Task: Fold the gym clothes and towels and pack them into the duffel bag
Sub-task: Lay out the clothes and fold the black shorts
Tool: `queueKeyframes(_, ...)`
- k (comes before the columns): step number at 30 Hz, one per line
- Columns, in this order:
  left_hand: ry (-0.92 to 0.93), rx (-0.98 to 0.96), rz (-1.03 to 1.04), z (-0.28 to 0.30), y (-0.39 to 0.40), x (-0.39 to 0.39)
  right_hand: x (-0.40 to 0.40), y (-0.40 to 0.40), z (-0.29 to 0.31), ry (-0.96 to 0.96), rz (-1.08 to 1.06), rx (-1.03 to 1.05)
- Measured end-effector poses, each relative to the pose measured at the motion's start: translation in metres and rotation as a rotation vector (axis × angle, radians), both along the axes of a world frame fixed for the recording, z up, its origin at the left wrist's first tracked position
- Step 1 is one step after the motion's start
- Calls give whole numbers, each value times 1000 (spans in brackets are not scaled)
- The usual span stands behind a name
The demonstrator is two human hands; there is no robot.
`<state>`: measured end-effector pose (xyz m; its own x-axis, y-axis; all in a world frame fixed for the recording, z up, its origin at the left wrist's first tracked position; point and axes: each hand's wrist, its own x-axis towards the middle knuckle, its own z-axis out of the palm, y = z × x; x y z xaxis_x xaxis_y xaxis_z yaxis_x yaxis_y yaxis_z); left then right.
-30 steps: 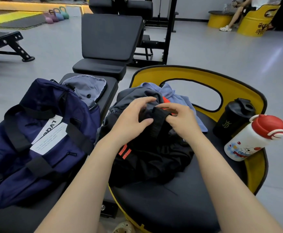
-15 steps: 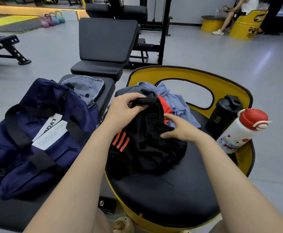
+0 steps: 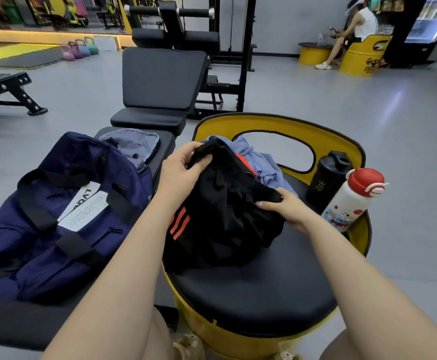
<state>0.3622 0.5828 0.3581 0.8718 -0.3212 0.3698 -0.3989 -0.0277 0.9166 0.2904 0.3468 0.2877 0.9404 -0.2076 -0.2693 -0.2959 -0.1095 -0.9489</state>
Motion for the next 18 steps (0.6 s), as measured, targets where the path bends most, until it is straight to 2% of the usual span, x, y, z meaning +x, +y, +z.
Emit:
queueKeyframes(2, 31, 3, 24, 0, 1, -3, -8, -2, 6, 49, 88, 74)
queueKeyframes(5, 18, 96, 136, -3, 2, -5, -21, -4, 10, 134, 168, 38)
queueKeyframes(8, 43, 115, 190, -9, 3, -8, -36, -4, 16, 131, 169, -14)
queueKeyframes(14, 120, 66, 168, -13, 8, -27, -67, -2, 16, 169, 218, -140)
queueKeyframes(18, 138, 57, 139, -11, 15, -44, -83, 0, 22, 111, 160, -209)
